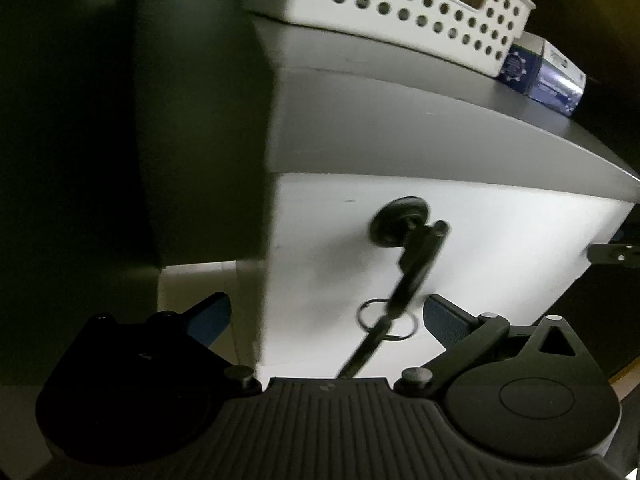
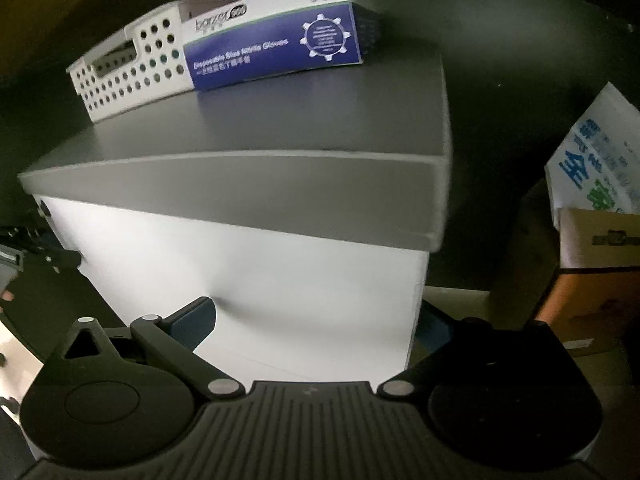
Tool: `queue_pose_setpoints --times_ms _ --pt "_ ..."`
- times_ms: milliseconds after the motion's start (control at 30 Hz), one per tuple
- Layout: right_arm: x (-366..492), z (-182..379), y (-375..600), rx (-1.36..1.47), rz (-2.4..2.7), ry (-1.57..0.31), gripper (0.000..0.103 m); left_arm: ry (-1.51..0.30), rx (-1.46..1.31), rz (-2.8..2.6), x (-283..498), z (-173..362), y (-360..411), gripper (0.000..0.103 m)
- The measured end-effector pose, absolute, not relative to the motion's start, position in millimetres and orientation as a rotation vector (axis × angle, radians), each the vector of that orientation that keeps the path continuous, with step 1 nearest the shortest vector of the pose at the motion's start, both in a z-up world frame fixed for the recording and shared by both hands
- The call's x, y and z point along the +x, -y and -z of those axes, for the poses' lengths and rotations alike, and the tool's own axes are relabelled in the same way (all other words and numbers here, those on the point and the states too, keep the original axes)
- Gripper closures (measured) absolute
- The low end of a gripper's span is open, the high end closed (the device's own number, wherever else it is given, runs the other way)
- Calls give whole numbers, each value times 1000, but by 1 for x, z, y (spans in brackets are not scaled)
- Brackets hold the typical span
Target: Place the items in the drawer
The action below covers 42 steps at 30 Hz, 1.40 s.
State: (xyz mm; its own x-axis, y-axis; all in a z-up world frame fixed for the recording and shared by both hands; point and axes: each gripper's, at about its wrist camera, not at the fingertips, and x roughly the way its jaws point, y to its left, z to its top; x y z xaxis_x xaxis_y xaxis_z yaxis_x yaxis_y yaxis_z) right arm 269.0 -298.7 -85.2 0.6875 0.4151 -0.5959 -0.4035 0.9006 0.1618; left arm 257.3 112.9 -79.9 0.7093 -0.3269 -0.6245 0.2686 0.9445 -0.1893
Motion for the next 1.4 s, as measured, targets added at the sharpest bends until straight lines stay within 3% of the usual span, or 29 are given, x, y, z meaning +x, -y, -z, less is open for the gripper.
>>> queue_pose_setpoints --times_ms 500,1400 --pt "244 78 301 -48 -499 -663 0 -694 -34 276 208 64 -105 0" --pt "110 70 308 -12 -505 -730 0 -734 1 301 104 57 -90 0"
